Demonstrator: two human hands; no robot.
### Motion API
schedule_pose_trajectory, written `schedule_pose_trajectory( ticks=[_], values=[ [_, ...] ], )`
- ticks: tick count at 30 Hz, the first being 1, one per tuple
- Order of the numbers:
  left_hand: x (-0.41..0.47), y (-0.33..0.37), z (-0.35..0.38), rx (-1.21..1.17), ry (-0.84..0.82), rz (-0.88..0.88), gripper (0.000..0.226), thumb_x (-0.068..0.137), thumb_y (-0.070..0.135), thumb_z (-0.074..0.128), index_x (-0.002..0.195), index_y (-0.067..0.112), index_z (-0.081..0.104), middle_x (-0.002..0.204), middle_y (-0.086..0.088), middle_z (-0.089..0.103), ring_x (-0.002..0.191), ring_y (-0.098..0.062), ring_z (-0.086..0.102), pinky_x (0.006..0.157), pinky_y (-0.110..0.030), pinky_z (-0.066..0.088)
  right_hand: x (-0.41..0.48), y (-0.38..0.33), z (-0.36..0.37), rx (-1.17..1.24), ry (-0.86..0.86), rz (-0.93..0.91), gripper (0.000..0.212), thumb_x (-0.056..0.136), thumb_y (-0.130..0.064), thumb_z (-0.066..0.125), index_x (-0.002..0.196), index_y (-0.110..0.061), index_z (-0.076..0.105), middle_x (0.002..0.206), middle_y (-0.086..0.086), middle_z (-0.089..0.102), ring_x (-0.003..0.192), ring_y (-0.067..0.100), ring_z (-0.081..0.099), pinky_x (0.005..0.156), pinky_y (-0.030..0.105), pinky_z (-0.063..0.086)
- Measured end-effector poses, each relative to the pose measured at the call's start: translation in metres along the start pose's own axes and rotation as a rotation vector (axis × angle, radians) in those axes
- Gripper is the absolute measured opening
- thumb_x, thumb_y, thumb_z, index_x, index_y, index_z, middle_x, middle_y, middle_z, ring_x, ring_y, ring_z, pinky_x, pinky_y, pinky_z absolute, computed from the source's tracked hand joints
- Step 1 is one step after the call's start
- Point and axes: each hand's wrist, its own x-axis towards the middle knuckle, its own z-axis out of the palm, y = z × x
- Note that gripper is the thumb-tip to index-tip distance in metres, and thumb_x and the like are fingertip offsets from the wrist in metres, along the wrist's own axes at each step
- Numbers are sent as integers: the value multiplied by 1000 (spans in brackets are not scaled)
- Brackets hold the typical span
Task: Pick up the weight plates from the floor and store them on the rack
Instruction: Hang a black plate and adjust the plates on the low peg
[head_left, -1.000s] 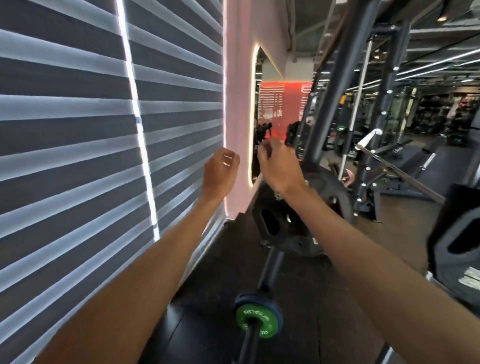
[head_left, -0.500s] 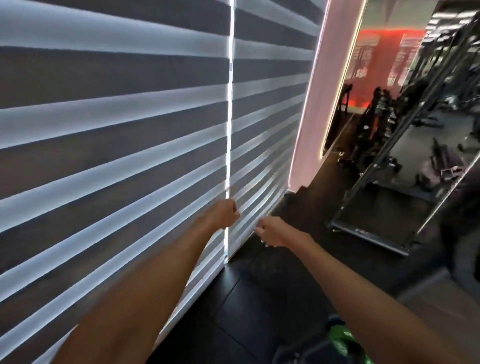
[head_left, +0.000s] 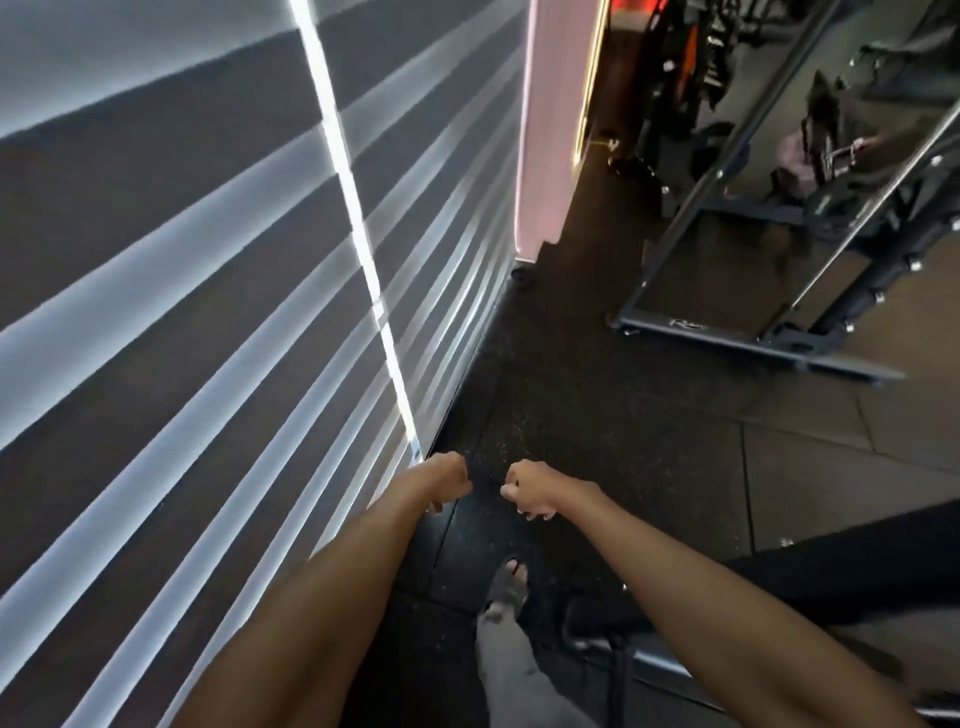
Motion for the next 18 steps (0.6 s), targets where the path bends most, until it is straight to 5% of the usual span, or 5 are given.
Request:
schedule_pose_trajectory(
  ticks=[4,12,15,18],
  values=[
    [93,28,-51,108,-34,37,30,95,13,47,104,-5,69,96,-20,72,91,-34,73,63,-33,56,77,17,-57,100,11,18,38,101,-31,44,114,-1,63,102,23,72,91,35,72,77,48,61],
    [253,96,-182,76,46,168,27,96,21,47,109,4,64,115,-18,67,108,-35,63,93,-43,50,203,41,-217,177,96,52,24,100,-19,42,92,-3,59,103,24,65,107,40,65,88,44,53],
    [312,124,-224,44,30,200,25,99,22,46,109,5,61,110,-15,65,101,-32,64,89,-39,52,258,49,-277,153,82,84,34,103,-19,42,120,3,61,123,23,62,117,40,60,98,45,50],
    [383,147,-265,33,-50,206,26,97,16,45,103,-2,62,108,-22,66,98,-35,66,85,-40,52,312,60,-333,172,115,103,33,100,-21,44,118,-1,64,114,18,67,106,35,64,91,42,52]
  ],
)
